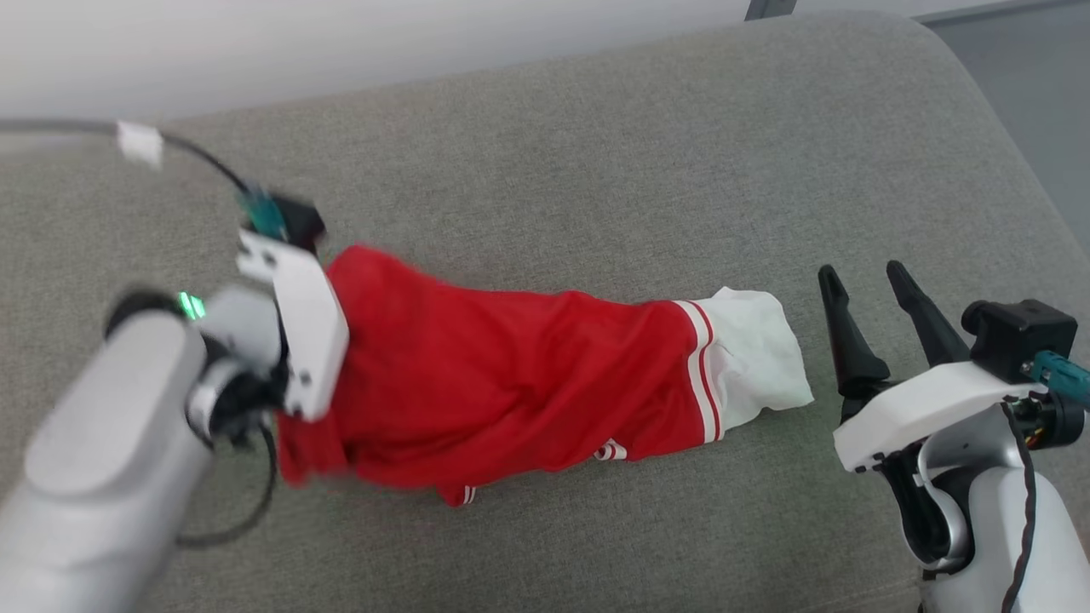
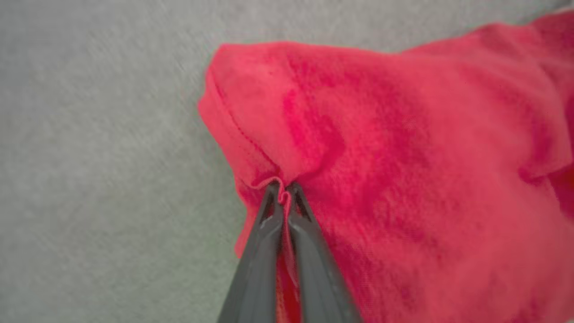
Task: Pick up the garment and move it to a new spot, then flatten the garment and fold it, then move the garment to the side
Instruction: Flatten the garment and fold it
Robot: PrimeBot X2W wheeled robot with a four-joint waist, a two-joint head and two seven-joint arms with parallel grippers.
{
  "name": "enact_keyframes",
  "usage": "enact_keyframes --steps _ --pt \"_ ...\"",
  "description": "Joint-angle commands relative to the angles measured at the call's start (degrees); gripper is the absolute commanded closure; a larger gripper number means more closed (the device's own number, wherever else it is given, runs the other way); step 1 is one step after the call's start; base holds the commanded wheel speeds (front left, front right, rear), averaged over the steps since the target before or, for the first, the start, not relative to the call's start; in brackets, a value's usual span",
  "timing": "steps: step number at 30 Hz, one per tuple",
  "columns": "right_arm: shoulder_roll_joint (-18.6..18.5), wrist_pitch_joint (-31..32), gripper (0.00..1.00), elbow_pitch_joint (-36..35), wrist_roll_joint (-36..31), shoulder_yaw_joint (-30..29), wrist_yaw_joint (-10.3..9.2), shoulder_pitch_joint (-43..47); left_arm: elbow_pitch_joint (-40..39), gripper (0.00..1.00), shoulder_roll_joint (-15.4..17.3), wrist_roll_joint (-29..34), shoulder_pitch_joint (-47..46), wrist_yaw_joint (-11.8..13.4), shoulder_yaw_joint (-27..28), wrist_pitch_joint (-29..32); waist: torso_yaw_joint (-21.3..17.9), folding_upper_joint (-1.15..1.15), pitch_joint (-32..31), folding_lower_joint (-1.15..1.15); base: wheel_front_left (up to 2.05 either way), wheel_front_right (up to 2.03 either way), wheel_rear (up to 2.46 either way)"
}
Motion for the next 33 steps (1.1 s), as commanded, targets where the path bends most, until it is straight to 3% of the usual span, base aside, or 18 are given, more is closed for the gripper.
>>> enact_keyframes --steps 1,11,17,18,19,20,21,22,33 --pt "0.2 -0.6 0.00 0.1 0.2 0.2 0.01 -0.7 0.3 1.00 0.3 1.6 -2.7 -0.4 0.2 -1.7 -0.1 0.00 0.4 0.00 0.00 0.00 0.00" --pt "0.2 -1.5 0.00 0.9 0.9 1.8 0.01 -3.4 6.5 1.00 0.9 9.8 -16.5 -1.9 -4.5 -20.2 -2.6 0.00 3.5 0.00 0.00 0.00 0.00" --pt "0.2 -2.6 0.00 2.1 1.6 3.0 0.01 -4.9 13.5 1.00 -0.2 10.4 -21.1 -1.9 -11.4 -29.5 -3.9 0.00 5.5 0.00 0.00 0.00 0.00" --pt "0.2 -2.7 0.00 2.3 1.6 3.1 0.01 -5.2 14.9 0.82 -0.4 9.4 -21.7 -1.9 -12.5 -30.2 -3.9 0.00 5.7 0.00 0.00 0.00 0.00" --pt "0.2 -2.9 0.00 2.6 1.7 3.2 0.01 -5.3 16.1 0.82 -0.7 8.6 -22.1 -1.9 -13.8 -30.6 -4.0 0.00 5.9 0.00 0.00 0.00 0.00" --pt "0.2 -3.1 0.00 2.9 1.8 3.4 0.01 -5.4 16.9 0.40 -0.9 7.6 -22.6 -1.9 -15.4 -30.8 -4.0 0.00 5.9 0.00 0.00 0.00 0.00" --pt "0.2 -3.3 0.00 3.1 1.9 3.6 0.01 -5.6 17.4 0.12 -0.9 6.3 -23.3 -1.9 -16.7 -31.0 -3.9 0.00 6.0 0.00 0.00 0.00 0.00" --pt "0.2 -3.4 0.00 3.3 1.8 3.7 0.01 -5.7 17.8 0.00 -0.9 4.9 -23.8 -1.9 -17.7 -31.2 -3.8 0.00 6.0 0.00 0.00 0.00 0.00" --pt "0.2 -5.3 0.00 3.3 -1.5 1.3 0.01 -3.6 10.9 0.00 2.9 -10.8 -23.9 -1.9 -25.9 -27.3 0.4 0.00 1.4 0.00 0.00 0.00 0.00"
